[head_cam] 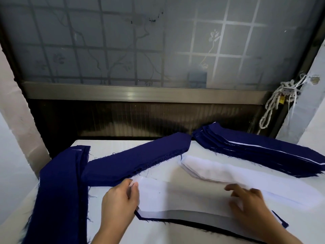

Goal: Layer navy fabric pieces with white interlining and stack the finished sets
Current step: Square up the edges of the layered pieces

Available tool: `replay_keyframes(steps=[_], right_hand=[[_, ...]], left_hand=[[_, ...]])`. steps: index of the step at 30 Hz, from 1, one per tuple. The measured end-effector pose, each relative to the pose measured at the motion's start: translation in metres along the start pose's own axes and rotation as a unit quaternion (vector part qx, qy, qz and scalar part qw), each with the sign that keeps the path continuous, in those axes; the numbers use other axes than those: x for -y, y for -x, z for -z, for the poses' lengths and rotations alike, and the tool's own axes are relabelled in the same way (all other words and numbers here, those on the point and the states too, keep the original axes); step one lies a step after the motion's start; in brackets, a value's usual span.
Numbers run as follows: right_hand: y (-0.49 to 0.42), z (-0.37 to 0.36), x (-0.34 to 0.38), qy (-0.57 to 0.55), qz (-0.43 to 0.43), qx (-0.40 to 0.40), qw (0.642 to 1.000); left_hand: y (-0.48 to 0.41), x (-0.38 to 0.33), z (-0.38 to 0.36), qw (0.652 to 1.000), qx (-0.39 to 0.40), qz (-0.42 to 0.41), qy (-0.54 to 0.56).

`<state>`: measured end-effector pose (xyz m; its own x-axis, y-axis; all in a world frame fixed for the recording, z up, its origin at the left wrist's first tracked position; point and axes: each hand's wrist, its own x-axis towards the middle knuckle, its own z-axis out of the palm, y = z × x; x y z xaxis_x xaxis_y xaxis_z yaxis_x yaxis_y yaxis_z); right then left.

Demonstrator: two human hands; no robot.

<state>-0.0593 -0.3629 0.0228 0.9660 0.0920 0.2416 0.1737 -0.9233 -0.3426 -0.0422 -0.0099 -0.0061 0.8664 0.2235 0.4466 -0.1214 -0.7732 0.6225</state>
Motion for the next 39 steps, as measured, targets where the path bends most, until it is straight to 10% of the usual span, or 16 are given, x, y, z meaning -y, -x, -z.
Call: replay_keyframes(steps=[8, 17, 39], right_hand=[[0.03, 0.005, -0.03, -0.031, -0.167, -0.12, 0.978], [0.039, 0.006, -0.016, 0.042, -0.168, -0.2, 0.964], [0.034, -0.003, -0.024, 0.097, -0.289, -0.172, 0.937]], left_hand=[[-0.002, 0.001, 0.0, 0.998, 0.039, 0.046, -0.025], [-0.004, 0.006, -0.002, 0.999, 0.009, 0.045, 0.018], [0.0, -0.001, -0.001, 0.995, -0.025, 0.077, -0.066]])
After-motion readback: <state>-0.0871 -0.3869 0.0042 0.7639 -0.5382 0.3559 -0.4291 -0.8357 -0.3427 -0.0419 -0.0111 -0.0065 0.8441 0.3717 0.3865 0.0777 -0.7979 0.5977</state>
